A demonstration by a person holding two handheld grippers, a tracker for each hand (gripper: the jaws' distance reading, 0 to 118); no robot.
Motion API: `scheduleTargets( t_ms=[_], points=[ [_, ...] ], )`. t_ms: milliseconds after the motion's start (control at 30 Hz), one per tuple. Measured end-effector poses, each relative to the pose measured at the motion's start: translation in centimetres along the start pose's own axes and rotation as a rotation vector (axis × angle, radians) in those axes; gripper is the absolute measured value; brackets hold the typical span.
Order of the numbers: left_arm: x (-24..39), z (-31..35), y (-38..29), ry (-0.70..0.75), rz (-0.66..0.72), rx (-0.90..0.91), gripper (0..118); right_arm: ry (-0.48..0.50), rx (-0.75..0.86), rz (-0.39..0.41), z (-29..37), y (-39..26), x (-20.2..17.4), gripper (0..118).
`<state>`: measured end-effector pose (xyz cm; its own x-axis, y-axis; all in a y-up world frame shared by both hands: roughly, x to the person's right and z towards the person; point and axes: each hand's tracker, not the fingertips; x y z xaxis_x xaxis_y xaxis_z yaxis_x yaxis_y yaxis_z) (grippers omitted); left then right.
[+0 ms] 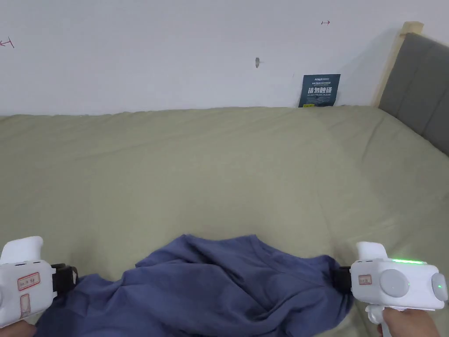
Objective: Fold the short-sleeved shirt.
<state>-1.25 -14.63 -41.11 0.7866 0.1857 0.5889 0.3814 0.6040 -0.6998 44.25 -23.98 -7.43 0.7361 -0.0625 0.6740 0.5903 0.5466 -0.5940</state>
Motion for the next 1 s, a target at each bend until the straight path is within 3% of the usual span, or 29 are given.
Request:
scheduleTargets(
  t_ms=[33, 67, 100, 300, 733, 867, 1000],
  points=[
    [0.0, -0.4, -0.1, 0.017, -0.025, -0.012, 1, 0.089, -0.035, -0.067, 0.2, 0.4, 0.5, 10],
    [0.0, -0.7, -0.1, 0.031, -0.046, -0.018, 1, 0.099, -0.041, -0.105, 0.6, 0.7, 0.6, 10],
    [0.1, -0.9, -0.3, 0.042, -0.058, -0.016, 1, 0.051, 0.000, -0.083, 1.3, 0.8, 0.4, 10],
    [0.4, 2.3, 0.6, 0.019, -0.090, 0.085, 0, 0.091, 0.103, -0.016, 8.0, 2.7, -0.5, 10],
    [-0.4, 23.9, 14.5, 0.103, -0.097, 0.540, 0, 0.107, 0.551, 0.106, 35.5, 17.7, -3.7, 10],
    [-0.7, 30.5, 19.7, 0.090, -0.054, 0.635, 0, 0.081, 0.689, 0.078, 43.3, 22.9, -3.7, 10],
    [0.0, 32.4, 23.0, 0.134, -0.071, 0.678, 0, 0.044, 0.722, 0.095, 46.0, 26.3, -4.6, 10]
  ],
)
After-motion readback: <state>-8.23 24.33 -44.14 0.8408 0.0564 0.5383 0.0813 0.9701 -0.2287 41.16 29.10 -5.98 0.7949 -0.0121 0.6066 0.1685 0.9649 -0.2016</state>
